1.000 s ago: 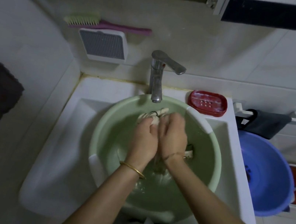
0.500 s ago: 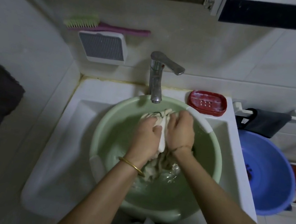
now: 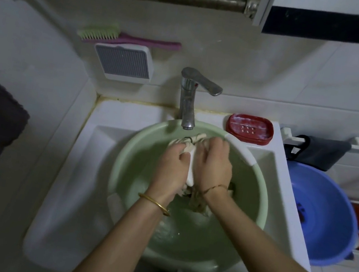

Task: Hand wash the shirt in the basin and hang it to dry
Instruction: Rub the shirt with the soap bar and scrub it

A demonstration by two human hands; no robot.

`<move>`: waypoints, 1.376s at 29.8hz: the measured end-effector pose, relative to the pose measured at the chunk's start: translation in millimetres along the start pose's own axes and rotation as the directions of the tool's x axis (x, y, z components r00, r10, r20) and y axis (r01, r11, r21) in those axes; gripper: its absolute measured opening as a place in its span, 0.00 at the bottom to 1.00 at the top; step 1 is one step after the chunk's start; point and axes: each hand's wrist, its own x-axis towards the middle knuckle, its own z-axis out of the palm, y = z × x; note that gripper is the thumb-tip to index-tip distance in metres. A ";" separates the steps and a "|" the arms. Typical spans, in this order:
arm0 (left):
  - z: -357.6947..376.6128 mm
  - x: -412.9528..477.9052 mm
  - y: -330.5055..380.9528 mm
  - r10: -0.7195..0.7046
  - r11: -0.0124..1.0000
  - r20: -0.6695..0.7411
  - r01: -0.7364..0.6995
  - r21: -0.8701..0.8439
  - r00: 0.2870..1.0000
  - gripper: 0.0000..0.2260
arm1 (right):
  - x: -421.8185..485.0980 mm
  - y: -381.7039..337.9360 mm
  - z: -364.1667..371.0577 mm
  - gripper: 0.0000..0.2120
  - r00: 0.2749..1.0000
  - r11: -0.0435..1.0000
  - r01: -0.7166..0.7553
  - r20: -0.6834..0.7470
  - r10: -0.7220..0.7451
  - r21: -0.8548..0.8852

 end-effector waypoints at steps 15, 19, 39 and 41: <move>-6.9 -5.1 2.9 -0.021 0.989 0.079 0.033 -0.146 0.997 0.13 | 8.1 8.4 1.0 0.10 0.995 0.995 0.098 0.001 -0.098 -0.025; -4.1 -8.4 3.1 -0.055 0.973 0.093 0.075 -0.219 0.994 0.15 | 18.7 15.1 -2.4 0.09 1.000 0.999 -0.029 -0.005 0.028 -0.036; 0.8 -5.9 1.2 -0.049 0.994 0.074 0.056 -0.098 0.996 0.12 | 24.5 16.9 -4.3 0.09 0.999 0.999 -0.045 0.008 0.045 0.007; -2.8 -0.3 -0.3 -0.065 0.989 0.082 0.075 -0.130 0.995 0.13 | -4.5 6.3 -0.2 0.09 0.992 0.990 0.129 -0.008 -0.129 0.052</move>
